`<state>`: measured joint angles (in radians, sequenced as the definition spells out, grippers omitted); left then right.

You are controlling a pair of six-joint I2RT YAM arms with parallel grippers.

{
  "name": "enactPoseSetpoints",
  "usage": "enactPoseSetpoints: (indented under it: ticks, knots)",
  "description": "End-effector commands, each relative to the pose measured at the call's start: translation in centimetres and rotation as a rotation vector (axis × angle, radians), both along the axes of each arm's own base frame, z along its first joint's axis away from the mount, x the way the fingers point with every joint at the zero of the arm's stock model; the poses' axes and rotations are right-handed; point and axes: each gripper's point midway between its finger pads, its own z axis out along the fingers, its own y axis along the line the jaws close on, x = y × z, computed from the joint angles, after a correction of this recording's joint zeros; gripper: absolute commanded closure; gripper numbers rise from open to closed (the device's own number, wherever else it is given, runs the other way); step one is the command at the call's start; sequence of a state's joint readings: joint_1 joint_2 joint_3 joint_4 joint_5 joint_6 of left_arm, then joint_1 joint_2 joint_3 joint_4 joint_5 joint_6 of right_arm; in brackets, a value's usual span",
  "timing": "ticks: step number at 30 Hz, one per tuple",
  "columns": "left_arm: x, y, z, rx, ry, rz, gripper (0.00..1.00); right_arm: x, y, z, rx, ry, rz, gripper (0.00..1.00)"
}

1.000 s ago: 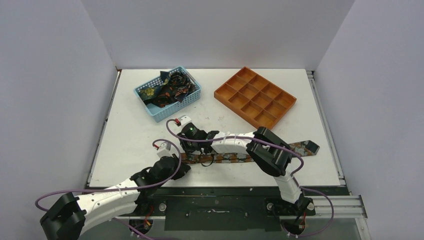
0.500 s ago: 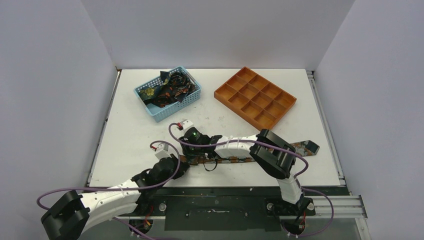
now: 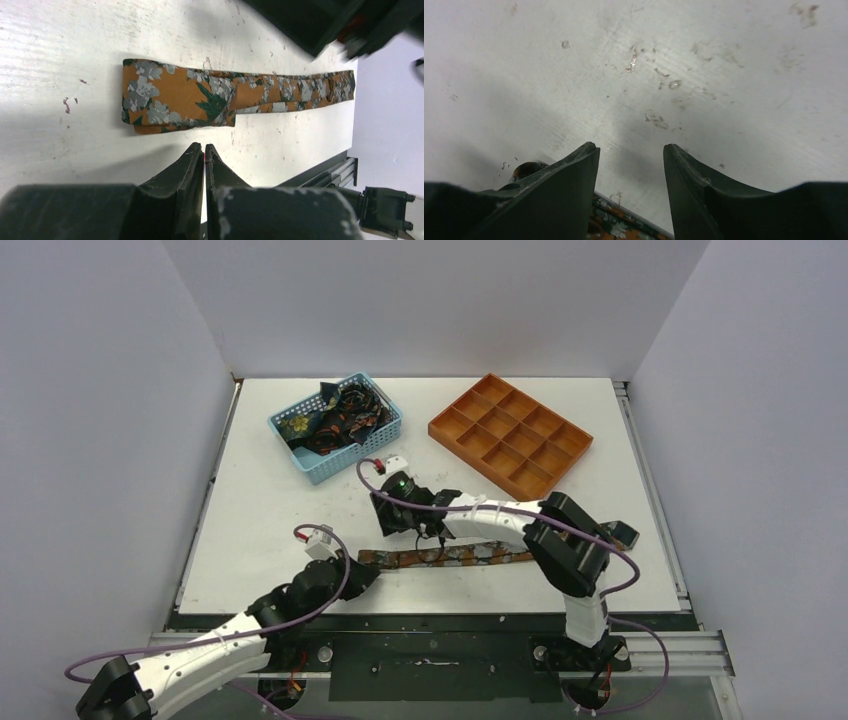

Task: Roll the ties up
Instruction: Roll the tie at the center of the board.

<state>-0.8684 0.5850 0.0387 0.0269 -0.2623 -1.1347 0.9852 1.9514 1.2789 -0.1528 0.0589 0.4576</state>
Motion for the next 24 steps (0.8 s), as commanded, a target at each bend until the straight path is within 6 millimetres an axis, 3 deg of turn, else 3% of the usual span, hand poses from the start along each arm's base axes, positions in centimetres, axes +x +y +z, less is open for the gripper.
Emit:
enactPoseSetpoints:
  ticks: [1, 4, 6, 12, 14, 17, 20, 24]
  knots:
    - [-1.6, -0.2, -0.1, 0.022, 0.033, -0.086, 0.95, 2.0, -1.6, 7.7, 0.142, -0.116, -0.114, 0.47]
    - [-2.3, -0.4, 0.7, 0.015, 0.04, -0.128, 0.94, 0.4, -2.4, 8.4, 0.224, -0.072, -0.116, 0.43]
    - [-2.3, -0.3, 1.7, 0.013, 0.029, -0.126, 0.94, -1.1, -3.1, 7.4, 0.264, -0.018, -0.115, 0.41]
    - [0.3, 2.3, 6.7, 0.001, -0.114, 0.051, 0.88, -4.0, -3.1, 6.0, 0.424, 0.105, -0.122, 0.38]
    - [1.3, 3.4, 8.0, 0.003, -0.159, 0.129, 0.8, -4.4, -2.8, 5.6, 0.45, 0.131, -0.118, 0.37]
    - [2.4, 4.6, 9.1, 0.019, -0.196, 0.202, 0.57, -5.0, -2.3, 4.7, 0.47, 0.175, -0.111, 0.37]
    - [3.1, 5.1, 8.3, 0.06, -0.171, 0.231, 0.4, -5.1, -2.1, 4.0, 0.479, 0.2, -0.115, 0.37]
    - [3.4, 4.4, 6.6, 0.042, -0.1, 0.179, 0.31, -5.3, -1.8, 3.1, 0.477, 0.225, -0.117, 0.4]
